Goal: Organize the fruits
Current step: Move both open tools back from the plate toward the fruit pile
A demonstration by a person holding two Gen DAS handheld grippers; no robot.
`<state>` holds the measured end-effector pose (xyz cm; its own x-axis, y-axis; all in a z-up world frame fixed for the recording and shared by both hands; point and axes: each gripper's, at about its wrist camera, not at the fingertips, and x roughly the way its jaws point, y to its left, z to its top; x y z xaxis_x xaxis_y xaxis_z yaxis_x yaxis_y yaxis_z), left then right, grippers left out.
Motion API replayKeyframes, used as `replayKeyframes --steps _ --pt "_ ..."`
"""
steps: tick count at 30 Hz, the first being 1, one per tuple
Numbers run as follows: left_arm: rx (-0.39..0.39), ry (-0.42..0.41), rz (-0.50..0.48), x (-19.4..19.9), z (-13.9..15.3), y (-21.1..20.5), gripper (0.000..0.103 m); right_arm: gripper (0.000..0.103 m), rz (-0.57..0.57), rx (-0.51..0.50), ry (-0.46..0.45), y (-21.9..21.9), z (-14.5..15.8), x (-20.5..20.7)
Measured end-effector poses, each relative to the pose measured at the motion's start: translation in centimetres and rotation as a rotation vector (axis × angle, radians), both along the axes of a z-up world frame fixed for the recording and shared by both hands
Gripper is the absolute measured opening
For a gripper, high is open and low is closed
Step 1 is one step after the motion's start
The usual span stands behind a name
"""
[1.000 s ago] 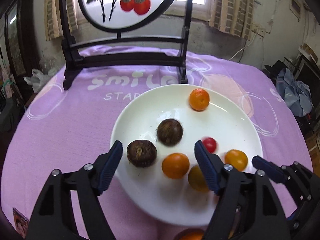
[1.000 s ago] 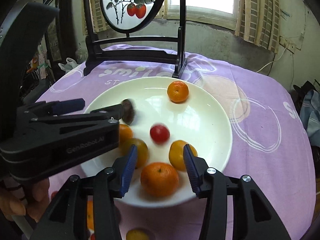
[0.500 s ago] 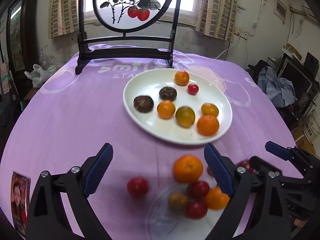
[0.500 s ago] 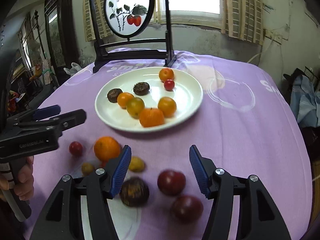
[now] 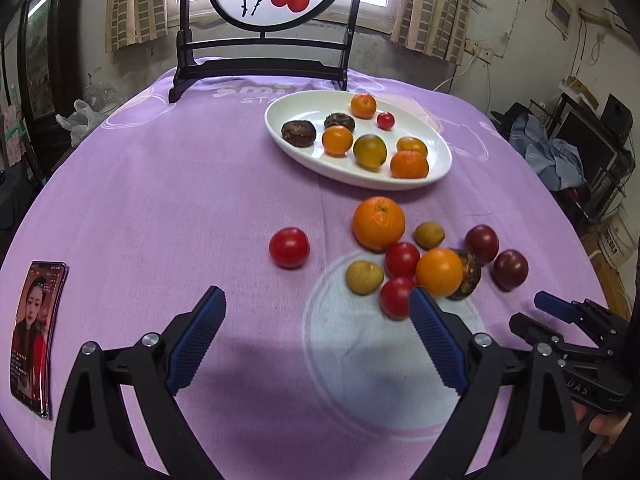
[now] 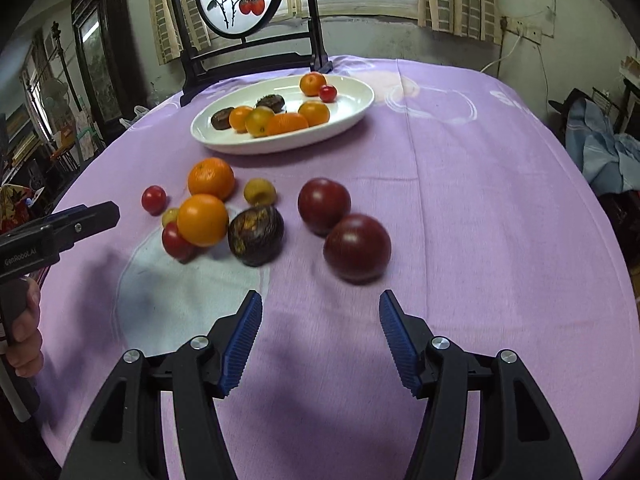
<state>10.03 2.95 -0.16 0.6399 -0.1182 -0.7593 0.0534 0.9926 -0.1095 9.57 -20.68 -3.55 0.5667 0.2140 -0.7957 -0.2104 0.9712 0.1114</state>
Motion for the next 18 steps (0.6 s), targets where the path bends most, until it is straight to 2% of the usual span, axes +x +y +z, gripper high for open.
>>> replayKeyframes --steps 5,12,17,18 --pt "0.019 0.009 -0.012 -0.3 -0.5 0.2 0.090 0.062 -0.017 -0.031 0.023 0.0 -0.6 0.4" --pt "-0.014 0.037 -0.011 0.7 -1.5 0.9 0.090 0.062 -0.050 -0.076 0.061 0.2 -1.5 3.0" --pt "-0.026 0.059 -0.006 1.3 -2.4 1.2 0.090 0.061 -0.062 -0.083 0.051 0.5 -1.9 5.0" --pt "-0.030 0.065 -0.002 1.4 -2.5 1.3 0.090 0.054 -0.072 -0.075 0.044 0.4 -1.8 5.2"
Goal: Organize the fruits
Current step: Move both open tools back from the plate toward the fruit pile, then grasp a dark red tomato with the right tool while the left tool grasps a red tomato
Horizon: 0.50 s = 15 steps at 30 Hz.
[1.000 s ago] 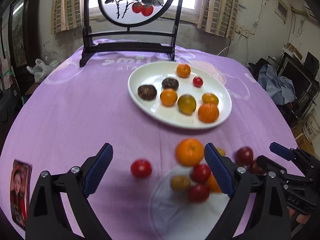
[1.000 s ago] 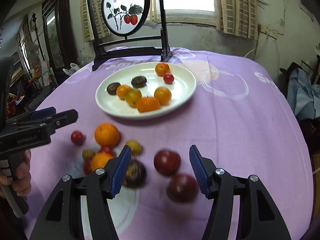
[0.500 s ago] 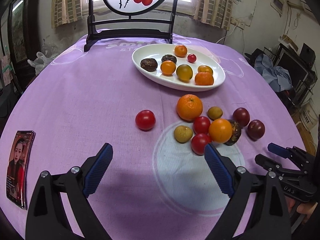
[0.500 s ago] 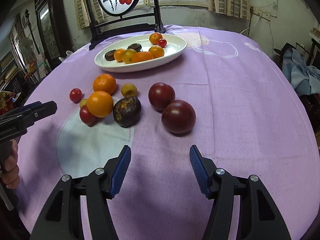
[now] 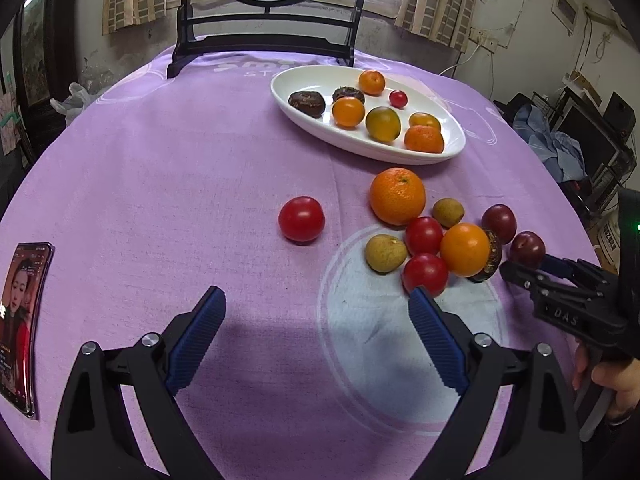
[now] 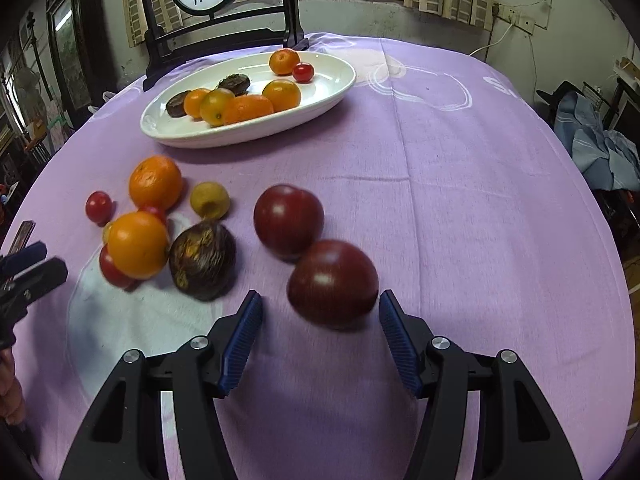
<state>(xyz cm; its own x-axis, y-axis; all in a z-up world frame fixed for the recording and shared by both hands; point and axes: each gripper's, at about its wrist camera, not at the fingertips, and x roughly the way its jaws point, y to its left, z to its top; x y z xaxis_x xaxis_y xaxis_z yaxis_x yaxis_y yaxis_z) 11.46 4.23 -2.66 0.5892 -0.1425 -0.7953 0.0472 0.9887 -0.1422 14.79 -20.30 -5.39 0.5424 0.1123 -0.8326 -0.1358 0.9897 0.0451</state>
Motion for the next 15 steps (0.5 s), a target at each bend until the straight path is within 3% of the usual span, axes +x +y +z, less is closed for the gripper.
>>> replayKeyframes --steps 2,6,10,15 --pt "-0.011 0.012 0.006 0.2 -0.1 0.3 0.090 0.041 -0.003 -0.023 -0.026 0.1 0.1 0.0" --pt "-0.051 0.034 0.008 0.5 0.0 0.8 0.090 0.041 0.006 -0.014 -0.029 -0.1 0.3 -0.6" --pt "0.000 0.011 0.022 0.8 0.5 1.1 0.090 0.041 0.024 0.027 -0.026 -0.2 0.5 -1.6" --pt "0.015 0.055 0.066 3.0 -0.2 2.0 0.090 0.041 0.047 0.067 -0.024 -0.1 0.7 -2.8"
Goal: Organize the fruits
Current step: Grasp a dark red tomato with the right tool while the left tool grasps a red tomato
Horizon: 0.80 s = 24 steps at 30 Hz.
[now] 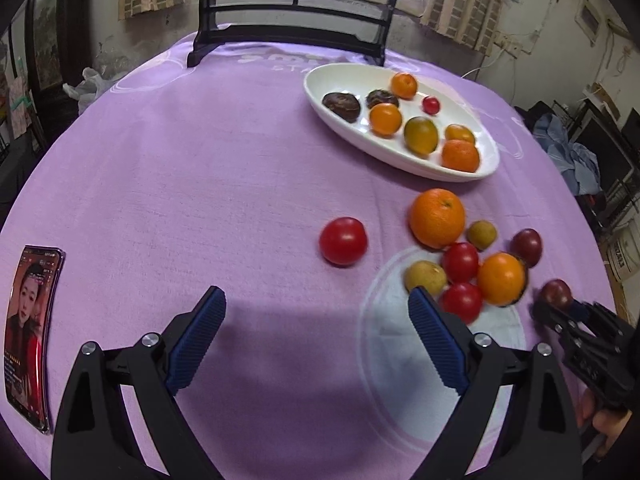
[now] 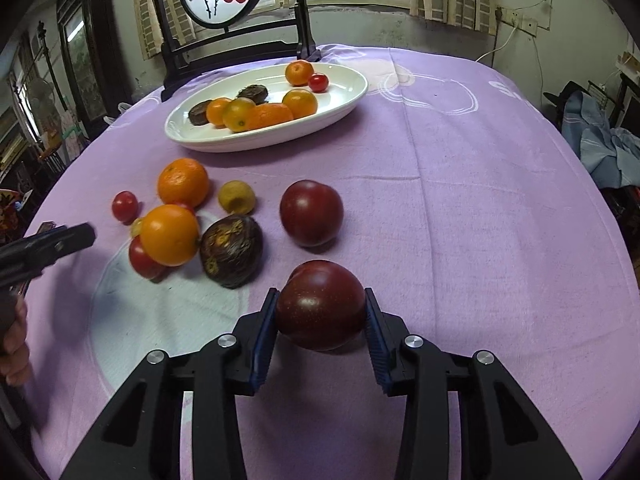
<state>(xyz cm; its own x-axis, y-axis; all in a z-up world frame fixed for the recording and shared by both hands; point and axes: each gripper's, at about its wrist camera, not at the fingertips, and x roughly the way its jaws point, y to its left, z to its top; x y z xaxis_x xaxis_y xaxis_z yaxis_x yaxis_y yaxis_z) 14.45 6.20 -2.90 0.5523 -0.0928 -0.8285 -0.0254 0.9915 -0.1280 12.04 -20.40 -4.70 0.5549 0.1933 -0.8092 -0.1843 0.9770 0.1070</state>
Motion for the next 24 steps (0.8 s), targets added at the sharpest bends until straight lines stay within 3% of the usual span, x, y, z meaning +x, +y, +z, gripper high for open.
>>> replayKeyframes --steps 9,11,14,17,24 --pt "0.093 0.041 -0.029 3.4 -1.8 -1.7 0.077 0.042 0.023 0.026 0.001 0.1 0.0 -0.1" --pt "0.146 0.022 -0.045 4.1 -1.9 -2.6 0.061 0.042 0.023 0.031 0.001 0.0 0.0 -0.1" --pt "0.147 0.005 -0.097 4.2 -1.6 -3.5 0.030 0.042 0.024 0.036 0.000 -0.1 -0.1 -0.1" --pt "0.216 -0.010 -0.132 3.7 -1.4 -4.2 0.030 0.042 0.022 0.041 0.001 -0.1 -0.3 0.0" --pt "0.100 -0.014 -0.134 1.9 0.7 -2.7 0.030 0.041 0.032 0.064 -0.020 0.2 0.6 -0.6"
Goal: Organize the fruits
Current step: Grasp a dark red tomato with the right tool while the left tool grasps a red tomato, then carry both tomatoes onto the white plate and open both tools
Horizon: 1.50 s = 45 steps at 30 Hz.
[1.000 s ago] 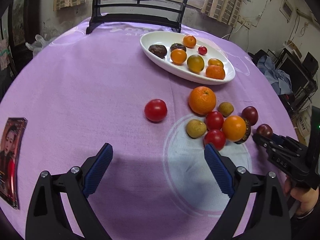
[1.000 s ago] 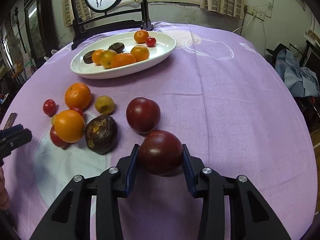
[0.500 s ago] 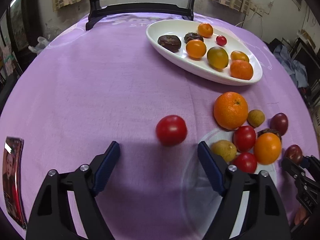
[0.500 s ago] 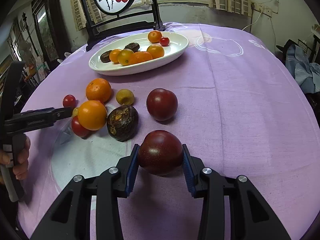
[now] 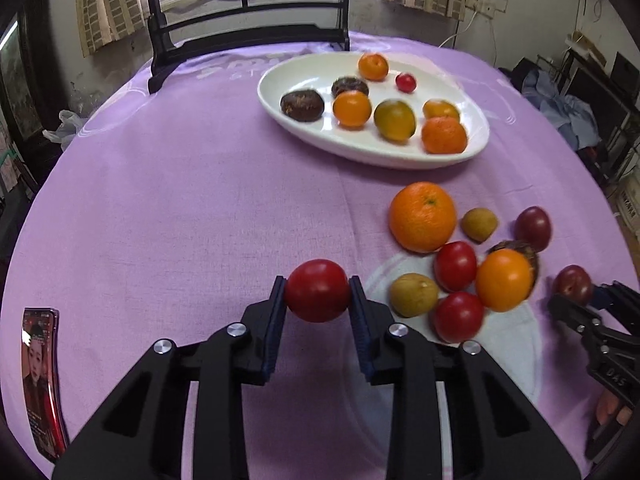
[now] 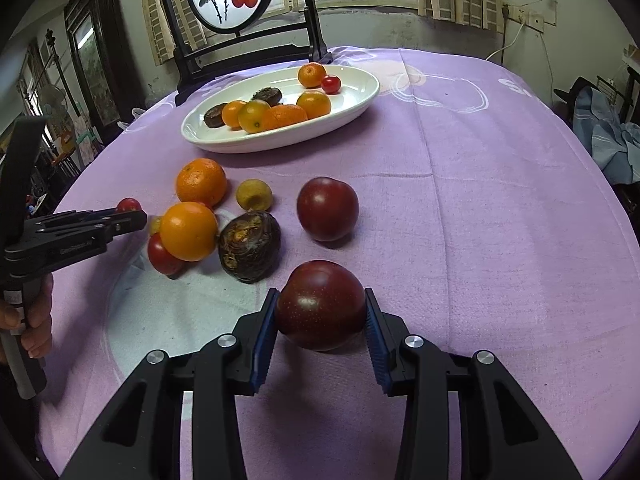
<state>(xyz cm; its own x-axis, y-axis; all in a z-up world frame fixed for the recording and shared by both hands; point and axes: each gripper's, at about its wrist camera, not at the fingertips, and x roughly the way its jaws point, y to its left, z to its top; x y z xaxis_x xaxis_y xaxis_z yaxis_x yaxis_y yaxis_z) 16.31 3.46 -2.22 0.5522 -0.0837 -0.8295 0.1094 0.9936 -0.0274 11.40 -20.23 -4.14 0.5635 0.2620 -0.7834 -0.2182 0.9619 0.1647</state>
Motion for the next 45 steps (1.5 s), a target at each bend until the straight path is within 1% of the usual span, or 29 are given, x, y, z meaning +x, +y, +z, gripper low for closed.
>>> replayKeyframes --steps 3,6,10,13,16,20,23,25,26,29,30,31,32,33,34,37,40,42,45 --pt "-0.053 -0.024 -0.018 -0.4 2.1 0.0 0.030 0.041 0.028 0.015 -0.038 0.6 1.1 -0.4" --pt "-0.080 -0.061 -0.046 -0.1 4.2 -0.7 0.030 0.041 0.058 0.018 -0.056 1.5 2.4 -0.2" --pt "-0.092 -0.107 -0.057 2.0 6.4 -1.8 0.030 0.041 0.084 -0.015 -0.128 2.6 5.1 1.4" --pt "-0.097 -0.134 -0.057 4.6 7.5 -2.6 0.030 0.041 0.106 -0.035 -0.193 3.8 7.2 3.9" --pt "-0.081 -0.140 -0.024 7.9 7.6 -3.2 0.030 0.041 0.119 -0.042 -0.206 5.1 7.9 7.0" --pt "-0.077 -0.118 0.026 11.9 6.5 -3.1 0.030 0.041 0.131 -0.078 -0.210 7.1 7.4 11.2" --pt "-0.055 -0.114 0.056 14.1 5.6 -3.1 0.030 0.041 0.121 -0.131 -0.187 8.4 6.1 14.0" --pt "-0.004 -0.128 0.077 15.3 4.8 -3.2 0.030 0.041 0.114 -0.148 -0.162 8.9 5.1 15.6" --pt "0.009 -0.122 0.088 15.9 4.4 -3.2 0.030 0.042 0.106 -0.147 -0.144 9.0 4.5 16.5" --pt "-0.019 -0.088 0.098 17.2 3.4 -3.0 0.031 0.042 0.084 -0.136 -0.096 8.9 3.3 18.1" --pt "-0.025 -0.091 0.104 17.3 3.4 -2.9 0.035 0.043 0.079 -0.131 -0.091 8.7 3.1 18.3" --pt "-0.027 -0.096 0.106 17.3 3.4 -2.9 0.046 0.044 0.069 -0.129 -0.098 8.6 3.1 18.2" --pt "-0.029 -0.102 0.104 17.1 3.5 -2.9 0.052 0.050 0.055 -0.125 -0.112 8.3 3.2 18.0" --pt "-0.035 -0.103 0.098 16.9 3.7 -2.8 0.056 0.053 0.050 -0.117 -0.120 8.1 3.3 17.7" --pt "-0.046 -0.108 0.092 16.6 4.0 -2.8 0.061 0.054 0.052 -0.107 -0.126 7.8 3.5 17.4" --pt "-0.043 -0.127 0.111 15.2 4.7 -2.5 0.064 0.054 0.035 -0.099 -0.146 6.9 4.3 16.2" --pt "-0.071 -0.126 0.122 13.3 5.4 -1.8 0.070 0.057 0.027 -0.068 -0.156 5.7 5.1 14.4" --pt "-0.090 -0.133 0.128 11.8 5.7 -1.4 0.072 0.061 0.022 -0.058 -0.166 4.9 5.4 13.0" --pt "-0.101 -0.141 0.117 9.3 5.9 -1.3 0.074 0.062 0.028 -0.051 -0.162 4.2 5.6 10.8"
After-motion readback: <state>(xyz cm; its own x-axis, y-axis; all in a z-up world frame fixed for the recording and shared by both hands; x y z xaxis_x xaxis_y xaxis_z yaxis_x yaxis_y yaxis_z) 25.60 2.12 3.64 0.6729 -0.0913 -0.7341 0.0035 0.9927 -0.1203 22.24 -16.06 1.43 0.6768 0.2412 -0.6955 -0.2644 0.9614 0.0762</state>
